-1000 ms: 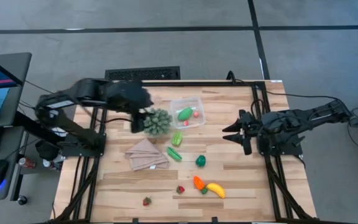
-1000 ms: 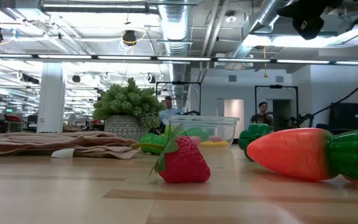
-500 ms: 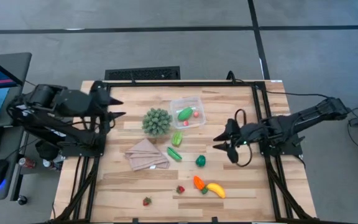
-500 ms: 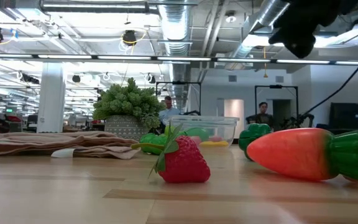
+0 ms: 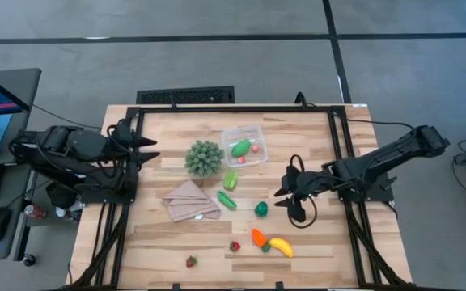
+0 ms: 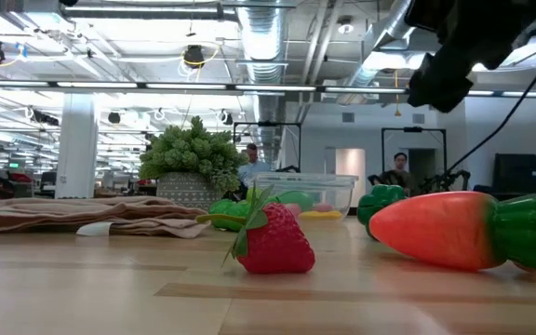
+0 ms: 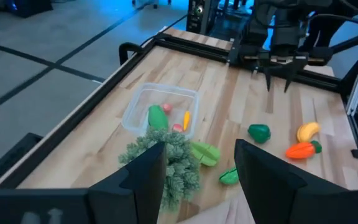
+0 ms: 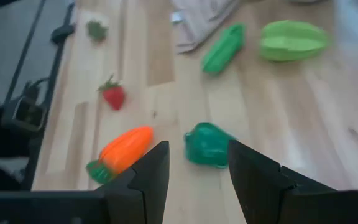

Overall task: Pick and placing Produce into tupperware
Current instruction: Put the green bell pepper into the transparent bin

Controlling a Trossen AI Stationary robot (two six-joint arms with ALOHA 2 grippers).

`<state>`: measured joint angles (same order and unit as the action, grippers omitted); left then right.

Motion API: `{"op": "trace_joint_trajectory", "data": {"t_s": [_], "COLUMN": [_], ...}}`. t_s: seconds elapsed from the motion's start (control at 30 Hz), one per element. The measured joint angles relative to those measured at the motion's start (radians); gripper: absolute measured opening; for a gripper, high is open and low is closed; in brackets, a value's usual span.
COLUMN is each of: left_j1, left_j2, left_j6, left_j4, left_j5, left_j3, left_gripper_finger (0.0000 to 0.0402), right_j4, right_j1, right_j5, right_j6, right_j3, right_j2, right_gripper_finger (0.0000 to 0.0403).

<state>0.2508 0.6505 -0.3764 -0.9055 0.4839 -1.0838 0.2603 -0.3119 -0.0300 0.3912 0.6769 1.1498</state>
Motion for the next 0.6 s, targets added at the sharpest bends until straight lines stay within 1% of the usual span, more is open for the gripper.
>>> {"op": "trace_joint_trajectory", "data": {"t_s": [0.1,0.27,0.5,0.6], "left_j1": [0.000,0.000,0.000,0.000], "left_j2": [-0.016,-0.023,-0.023,-0.023], "left_j6": [-0.003,-0.012,-0.012,-0.018], "left_j4": [0.029,0.037,0.037,0.037], "left_j5": [-0.002,-0.008,-0.007,-0.003], "left_j3": [0.033,0.043,0.043,0.043], "left_gripper_finger": [0.0180,0.0180,0.0180,0.0180], "right_j4": [-0.052,-0.125,-0.142,-0.136], "right_j1": [0.000,0.000,0.017,0.029], "right_j5": [0.040,0.043,0.041,0.041], "right_j6": [-0.071,-0.204,-0.433,-0.468], "right_j3": [0.000,0.000,0.000,0.006], "right_j2": [0.044,0.101,0.176,0.213], "right_gripper_finger": [0.0154,0.0154,0.0154,0.0154]}}
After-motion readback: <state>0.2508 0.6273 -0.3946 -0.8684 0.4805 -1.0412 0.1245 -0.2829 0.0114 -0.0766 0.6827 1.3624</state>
